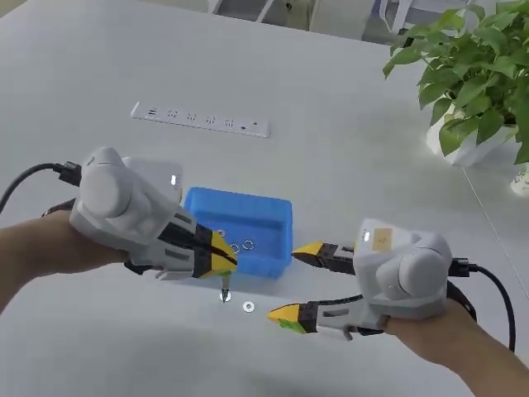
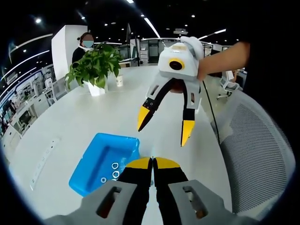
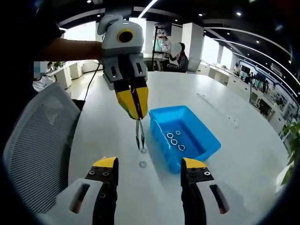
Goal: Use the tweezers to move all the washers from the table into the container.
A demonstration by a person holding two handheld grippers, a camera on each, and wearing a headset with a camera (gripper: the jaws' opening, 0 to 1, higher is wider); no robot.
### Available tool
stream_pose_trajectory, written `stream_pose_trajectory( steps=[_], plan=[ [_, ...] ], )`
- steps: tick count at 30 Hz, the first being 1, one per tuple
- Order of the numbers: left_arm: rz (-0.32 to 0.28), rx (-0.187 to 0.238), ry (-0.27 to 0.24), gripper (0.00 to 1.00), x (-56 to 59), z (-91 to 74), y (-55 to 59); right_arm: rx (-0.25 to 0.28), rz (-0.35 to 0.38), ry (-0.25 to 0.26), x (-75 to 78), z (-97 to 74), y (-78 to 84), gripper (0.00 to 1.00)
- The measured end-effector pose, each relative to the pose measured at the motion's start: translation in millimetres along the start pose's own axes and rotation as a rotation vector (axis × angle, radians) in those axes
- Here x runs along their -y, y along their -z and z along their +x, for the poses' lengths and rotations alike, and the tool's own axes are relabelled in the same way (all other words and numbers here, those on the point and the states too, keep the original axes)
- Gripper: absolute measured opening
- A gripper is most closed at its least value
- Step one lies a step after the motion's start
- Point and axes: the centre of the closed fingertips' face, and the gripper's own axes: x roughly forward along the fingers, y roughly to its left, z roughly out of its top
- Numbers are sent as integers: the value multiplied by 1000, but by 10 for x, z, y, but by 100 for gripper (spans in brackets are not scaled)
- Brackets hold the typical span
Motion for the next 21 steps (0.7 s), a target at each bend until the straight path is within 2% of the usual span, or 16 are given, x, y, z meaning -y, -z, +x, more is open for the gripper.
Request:
stream_pose_trajectory(
  steps=[5, 7, 21],
  plan=[
    [7, -12, 8, 5, 2, 29, 45, -1, 5, 2, -3, -9, 24, 54],
    [8, 6, 6, 5, -7, 26, 22, -2, 8, 4, -1, -14, 35, 54],
    [0, 10, 7, 5, -12, -9, 53, -5, 9, -1, -6, 13, 43, 54]
  ],
)
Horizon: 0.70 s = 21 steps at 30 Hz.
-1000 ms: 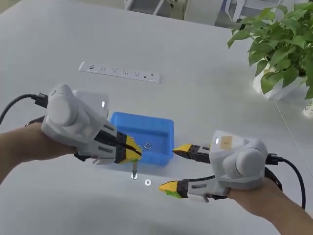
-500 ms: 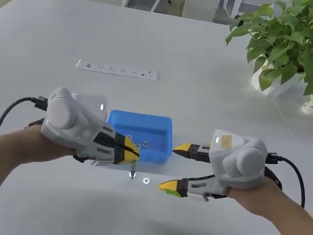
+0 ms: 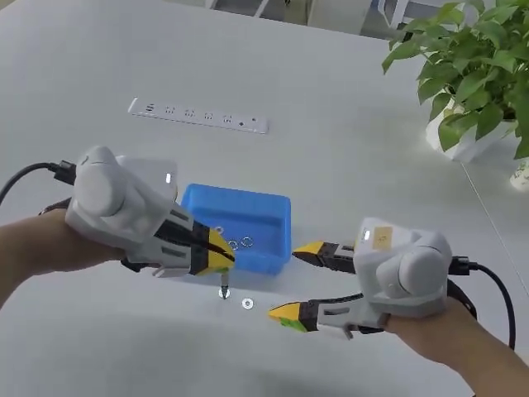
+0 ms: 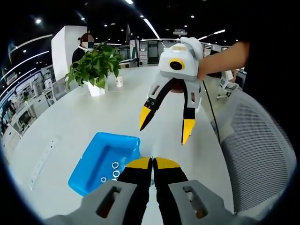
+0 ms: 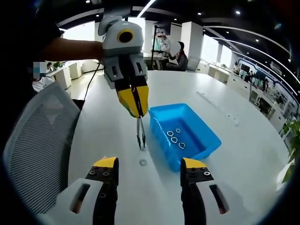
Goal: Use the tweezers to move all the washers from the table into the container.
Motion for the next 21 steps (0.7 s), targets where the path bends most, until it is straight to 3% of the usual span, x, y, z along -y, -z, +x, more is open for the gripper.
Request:
stream_pose_trajectory(
  steps=[16, 21],
  plan=[
    [-12, -9, 11, 5, 5, -45, 32, -4, -3, -6, -13, 17, 6, 53],
    [-29, -14, 9, 5, -35, -38, 31, -1, -17, -30, -56, 75, -31, 52]
  ],
)
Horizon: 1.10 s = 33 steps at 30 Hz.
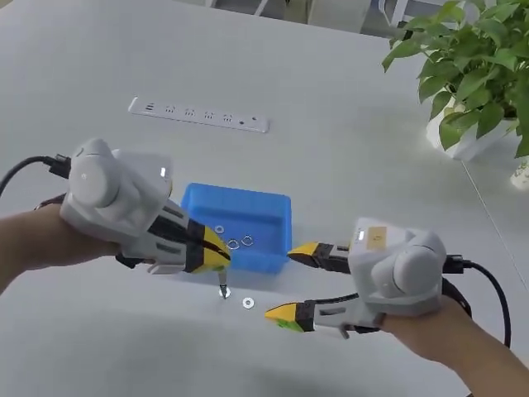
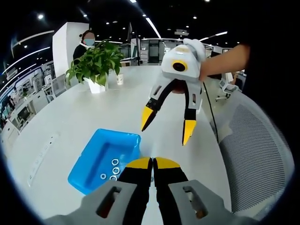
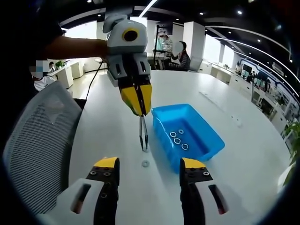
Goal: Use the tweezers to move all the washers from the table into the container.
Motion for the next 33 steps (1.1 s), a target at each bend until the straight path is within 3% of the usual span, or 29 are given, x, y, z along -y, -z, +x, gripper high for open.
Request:
stream_pose_trajectory(
  steps=[16, 27, 33],
  plan=[
    [22, -13, 42, 5, 12, 51, -31, 13, -97, -102, -81, 412, -221, 31],
    [40, -19, 66, 5, 23, 75, -50, -38, -122, -146, -82, 604, -148, 19],
    [47, -21, 76, 5, 39, 85, -57, -39, -128, -159, -90, 656, -141, 14]
  ],
)
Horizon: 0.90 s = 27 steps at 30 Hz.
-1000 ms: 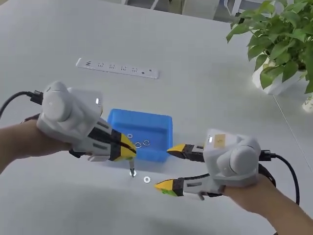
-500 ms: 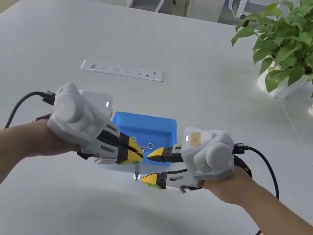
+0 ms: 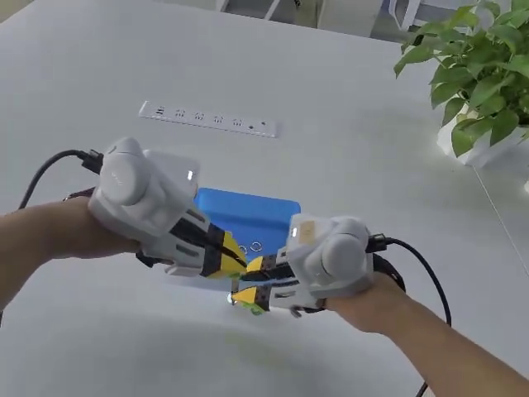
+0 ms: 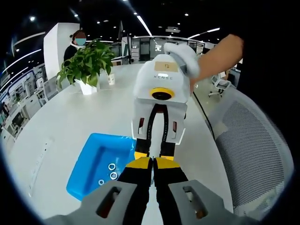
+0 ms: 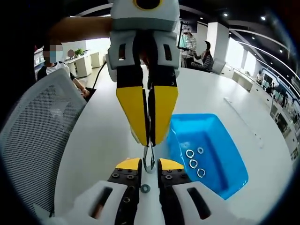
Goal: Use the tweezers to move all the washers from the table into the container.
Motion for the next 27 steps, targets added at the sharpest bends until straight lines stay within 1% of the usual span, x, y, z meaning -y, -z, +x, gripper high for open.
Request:
stream_pose_trajectory(
  steps=[2, 4, 7, 10, 14, 18, 24, 27],
  plan=[
    [-1, 1, 2, 5, 3, 3, -1, -1, -4, -15, -20, 16, -3, 11],
    [-3, 1, 0, 5, 0, 4, 1, -14, -27, -18, -28, 25, 6, 10],
    [-4, -1, -1, 5, 0, 5, 4, -23, -41, -24, -32, 31, 14, 9],
    [-9, -2, 2, 5, 7, 12, 3, -29, -39, -30, -35, 32, 19, 9],
    [-4, -15, -11, 5, 0, 21, 2, -37, -61, -30, -36, 33, 24, 8],
    [-19, -22, -17, 5, -1, 12, 12, -37, -58, -30, -34, 36, 23, 8],
    [-25, -30, -19, 6, 12, -17, 35, -33, -49, -28, -42, 43, 13, 7],
    [-32, -34, -23, 9, 12, -31, 46, -33, -49, -29, -44, 47, 11, 7]
  ],
)
